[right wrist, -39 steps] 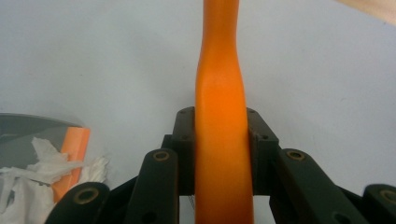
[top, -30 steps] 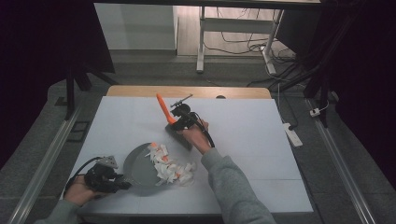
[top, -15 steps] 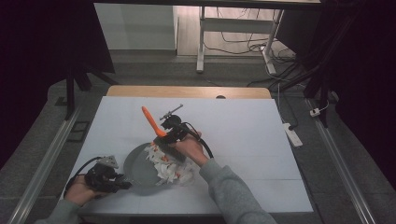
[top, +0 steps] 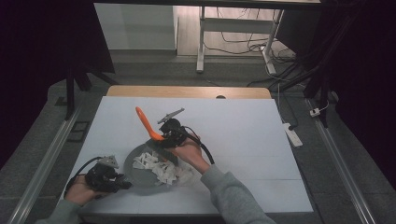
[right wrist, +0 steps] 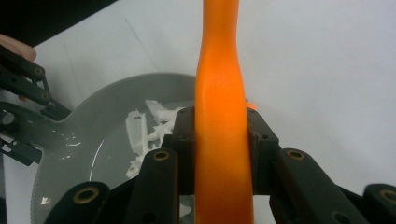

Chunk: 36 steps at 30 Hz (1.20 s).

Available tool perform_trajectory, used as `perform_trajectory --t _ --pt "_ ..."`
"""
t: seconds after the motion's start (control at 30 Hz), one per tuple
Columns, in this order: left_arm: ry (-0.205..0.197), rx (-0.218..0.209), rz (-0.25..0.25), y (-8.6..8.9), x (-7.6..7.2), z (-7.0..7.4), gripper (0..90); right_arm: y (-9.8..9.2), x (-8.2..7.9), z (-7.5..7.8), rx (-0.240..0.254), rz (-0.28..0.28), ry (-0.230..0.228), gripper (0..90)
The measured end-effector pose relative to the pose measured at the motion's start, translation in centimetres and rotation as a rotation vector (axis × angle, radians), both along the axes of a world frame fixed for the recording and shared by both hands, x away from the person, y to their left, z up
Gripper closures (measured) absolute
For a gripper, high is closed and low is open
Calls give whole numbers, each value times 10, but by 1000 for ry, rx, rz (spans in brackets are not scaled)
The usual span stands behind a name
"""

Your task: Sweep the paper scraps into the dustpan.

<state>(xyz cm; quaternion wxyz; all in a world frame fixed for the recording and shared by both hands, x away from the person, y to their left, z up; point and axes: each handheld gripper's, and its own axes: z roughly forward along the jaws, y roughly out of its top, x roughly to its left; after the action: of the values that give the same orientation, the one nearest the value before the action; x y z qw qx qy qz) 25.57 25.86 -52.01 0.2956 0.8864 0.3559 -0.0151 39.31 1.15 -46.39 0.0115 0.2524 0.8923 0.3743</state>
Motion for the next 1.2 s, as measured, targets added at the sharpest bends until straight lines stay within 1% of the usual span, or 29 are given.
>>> perform_trajectory --t 0.2,0.33,0.37,0.43,0.53,0.7,0.87,0.97,1.1,1.2 --pt "1 -3 -1 0 -1 0 618 -23 0 13 53 -72 -66 703" --pt "3 -6 -3 2 -2 -1 618 -41 -3 17 75 -117 -97 704" --pt "2 -5 -5 2 -2 -1 618 -47 -4 18 81 -131 -98 704" --pt "2 -5 -10 3 -3 -1 618 -56 -7 18 80 -150 -101 703" --pt "3 -6 -18 3 -5 -1 618 -72 -12 17 56 -192 -113 704" --pt "1 2 -28 4 -7 0 618 -99 -17 9 27 -264 -104 704" --pt "6 10 -34 7 -11 3 618 -117 -19 2 8 -306 -81 703" --pt "8 11 -38 7 -12 3 618 -121 -21 -3 -3 -307 -76 703" --pt "10 15 -45 4 -13 3 618 -120 -26 -11 -16 -300 -59 704" --pt "10 18 -51 2 -13 3 617 -118 -31 -12 -5 -299 -53 704"
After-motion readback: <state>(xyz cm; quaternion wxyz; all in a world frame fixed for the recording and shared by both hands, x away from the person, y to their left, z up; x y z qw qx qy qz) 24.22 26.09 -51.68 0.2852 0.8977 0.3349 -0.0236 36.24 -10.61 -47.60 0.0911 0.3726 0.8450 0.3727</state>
